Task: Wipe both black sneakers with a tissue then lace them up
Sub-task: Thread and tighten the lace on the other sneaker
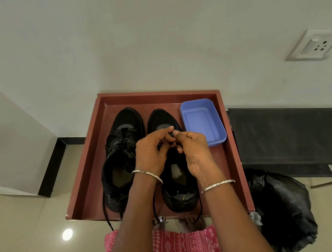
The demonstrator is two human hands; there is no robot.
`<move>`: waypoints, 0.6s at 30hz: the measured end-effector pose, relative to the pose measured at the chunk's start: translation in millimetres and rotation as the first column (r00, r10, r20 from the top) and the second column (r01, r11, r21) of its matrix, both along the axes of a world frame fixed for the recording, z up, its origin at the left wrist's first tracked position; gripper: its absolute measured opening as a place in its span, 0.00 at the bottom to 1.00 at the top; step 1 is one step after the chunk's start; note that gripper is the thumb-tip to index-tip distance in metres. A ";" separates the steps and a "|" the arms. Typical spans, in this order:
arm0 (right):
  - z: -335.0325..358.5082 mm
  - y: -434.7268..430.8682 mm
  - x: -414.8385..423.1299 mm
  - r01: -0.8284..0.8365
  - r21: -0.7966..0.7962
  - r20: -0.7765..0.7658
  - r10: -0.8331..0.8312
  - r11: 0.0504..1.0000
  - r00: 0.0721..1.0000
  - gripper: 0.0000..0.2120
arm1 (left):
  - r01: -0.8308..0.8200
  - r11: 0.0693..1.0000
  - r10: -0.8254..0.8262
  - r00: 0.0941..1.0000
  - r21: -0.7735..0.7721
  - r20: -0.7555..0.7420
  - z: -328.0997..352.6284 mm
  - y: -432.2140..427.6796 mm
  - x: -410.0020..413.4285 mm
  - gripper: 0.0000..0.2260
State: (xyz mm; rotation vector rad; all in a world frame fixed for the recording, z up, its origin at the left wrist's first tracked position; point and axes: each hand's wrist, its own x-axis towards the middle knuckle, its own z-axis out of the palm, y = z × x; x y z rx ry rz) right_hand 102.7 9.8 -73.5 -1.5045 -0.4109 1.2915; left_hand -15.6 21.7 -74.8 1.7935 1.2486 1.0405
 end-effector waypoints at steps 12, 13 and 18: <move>12.9 -1.9 4.6 -0.072 0.092 0.062 0.067 0.993 0.996 0.09 | -0.027 0.974 0.040 0.998 -0.227 0.054 1.2 1.1 -3.5 0.04; 13.3 -2.2 4.9 -0.099 0.099 0.119 0.087 0.990 0.989 0.09 | -0.007 0.953 0.046 0.991 -0.301 0.125 2.1 1.9 -4.3 0.04; 12.2 -4.9 12.5 -0.194 0.060 0.491 0.141 0.979 0.860 0.10 | 0.070 0.839 0.182 0.898 -0.539 0.400 8.9 2.5 -2.8 0.06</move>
